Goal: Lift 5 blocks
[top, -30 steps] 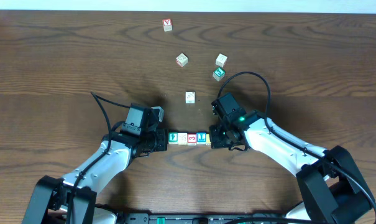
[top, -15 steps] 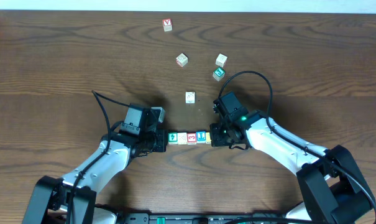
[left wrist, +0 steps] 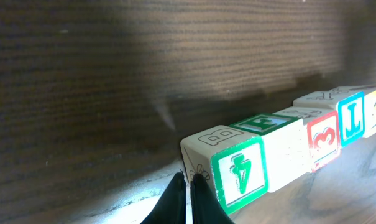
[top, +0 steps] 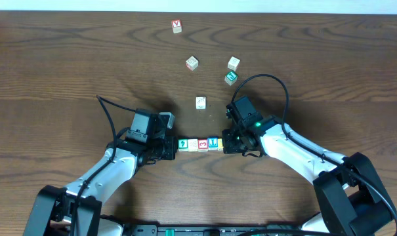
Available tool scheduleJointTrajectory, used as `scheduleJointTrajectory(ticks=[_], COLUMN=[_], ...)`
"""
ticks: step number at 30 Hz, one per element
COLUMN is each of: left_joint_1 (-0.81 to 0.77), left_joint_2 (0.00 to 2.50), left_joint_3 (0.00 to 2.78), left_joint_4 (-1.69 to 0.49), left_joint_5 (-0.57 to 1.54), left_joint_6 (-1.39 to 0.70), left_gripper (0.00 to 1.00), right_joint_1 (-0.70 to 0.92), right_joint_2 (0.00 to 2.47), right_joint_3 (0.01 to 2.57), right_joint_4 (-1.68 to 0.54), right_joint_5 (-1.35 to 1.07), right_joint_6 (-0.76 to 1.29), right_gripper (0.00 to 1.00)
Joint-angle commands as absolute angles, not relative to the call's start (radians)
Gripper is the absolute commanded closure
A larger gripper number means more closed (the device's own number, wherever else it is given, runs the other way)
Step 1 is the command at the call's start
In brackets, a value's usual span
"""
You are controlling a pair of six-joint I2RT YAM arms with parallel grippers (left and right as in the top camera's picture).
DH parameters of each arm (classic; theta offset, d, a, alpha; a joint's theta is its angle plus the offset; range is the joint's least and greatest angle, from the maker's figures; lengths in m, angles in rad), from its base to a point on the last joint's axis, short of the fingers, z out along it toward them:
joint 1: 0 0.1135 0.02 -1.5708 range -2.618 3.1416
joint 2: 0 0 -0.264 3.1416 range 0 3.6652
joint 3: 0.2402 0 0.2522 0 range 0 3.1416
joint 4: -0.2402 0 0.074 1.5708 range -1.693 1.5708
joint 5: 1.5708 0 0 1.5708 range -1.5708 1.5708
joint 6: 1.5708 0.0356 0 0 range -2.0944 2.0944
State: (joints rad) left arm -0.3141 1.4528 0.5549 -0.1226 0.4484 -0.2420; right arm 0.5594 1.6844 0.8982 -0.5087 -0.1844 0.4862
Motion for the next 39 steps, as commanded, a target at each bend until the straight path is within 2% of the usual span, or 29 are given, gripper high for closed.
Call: scheduleJointTrajectory(ticks=[1,39], left_joint_1=[-0.333,-0.333], left_joint_2=[1.450,1.449], left_joint_3=[0.558,0.561], left_joint_4=[-0.096,-0.092], left_joint_5=[0.573,0.596], left_joint_6=[-0.301,-0.312], left_gripper=[0.93,0.93], right_joint_1=[0.584,0.584], right_joint_2=[1.688,1.633], right_joint_3=[0.908,0.909], right_joint_4=[-0.481,-0.465], right_joint_5=[-0.353,-0.386], right_joint_6=[0.474,0.474], right_gripper=[0.99,0.99])
